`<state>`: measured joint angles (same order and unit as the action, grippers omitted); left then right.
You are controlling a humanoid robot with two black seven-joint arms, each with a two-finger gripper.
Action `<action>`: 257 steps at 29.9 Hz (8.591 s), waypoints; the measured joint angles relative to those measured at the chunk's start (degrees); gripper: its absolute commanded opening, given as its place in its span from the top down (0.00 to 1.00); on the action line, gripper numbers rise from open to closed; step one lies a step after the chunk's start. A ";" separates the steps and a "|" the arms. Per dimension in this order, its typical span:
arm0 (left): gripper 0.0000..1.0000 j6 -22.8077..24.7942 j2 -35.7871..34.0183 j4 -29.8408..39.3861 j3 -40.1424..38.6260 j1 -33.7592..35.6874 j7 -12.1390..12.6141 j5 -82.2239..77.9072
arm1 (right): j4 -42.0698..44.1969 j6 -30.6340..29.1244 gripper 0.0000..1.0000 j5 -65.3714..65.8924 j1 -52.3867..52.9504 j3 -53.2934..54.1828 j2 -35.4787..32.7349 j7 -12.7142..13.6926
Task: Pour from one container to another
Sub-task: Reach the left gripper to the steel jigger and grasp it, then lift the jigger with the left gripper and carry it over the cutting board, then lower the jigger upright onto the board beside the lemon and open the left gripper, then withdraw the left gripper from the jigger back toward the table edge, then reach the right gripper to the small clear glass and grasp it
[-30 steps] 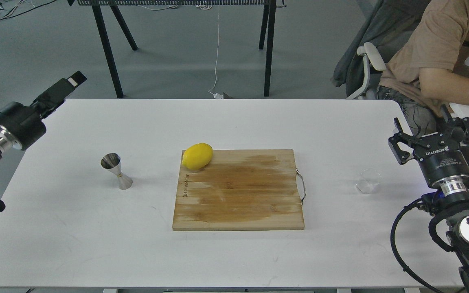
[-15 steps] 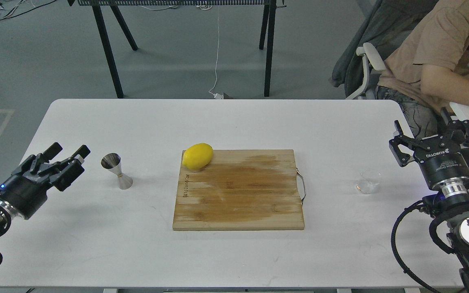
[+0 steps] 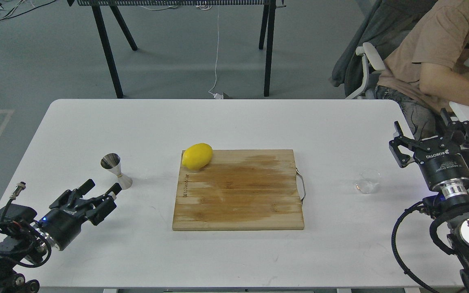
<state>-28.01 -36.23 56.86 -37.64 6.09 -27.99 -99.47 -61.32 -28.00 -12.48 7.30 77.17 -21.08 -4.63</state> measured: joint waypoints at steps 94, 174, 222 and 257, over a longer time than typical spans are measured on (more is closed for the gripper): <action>0.90 0.01 36.13 -15.07 23.69 28.92 -0.02 -4.16 | 0.34 0.00 0.01 0.00 -0.35 0.55 -1.67 -0.03; 0.08 0.01 32.09 -23.90 24.41 24.25 -0.01 -5.64 | 0.33 0.00 0.01 -0.08 -0.53 0.52 -2.39 -0.07; 0.08 56.02 -5.54 -6.50 -0.47 20.38 0.00 87.16 | -24.31 44.29 0.01 -18.20 -16.87 3.87 -4.95 5.78; 0.08 56.01 -3.76 -8.36 -0.07 20.29 -0.02 86.92 | -2.45 48.59 0.03 -16.76 3.33 -11.19 1.25 5.84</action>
<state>28.00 -40.00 48.50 -37.71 26.38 -28.01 -12.55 -63.77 20.59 -29.24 10.63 65.98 -19.82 1.21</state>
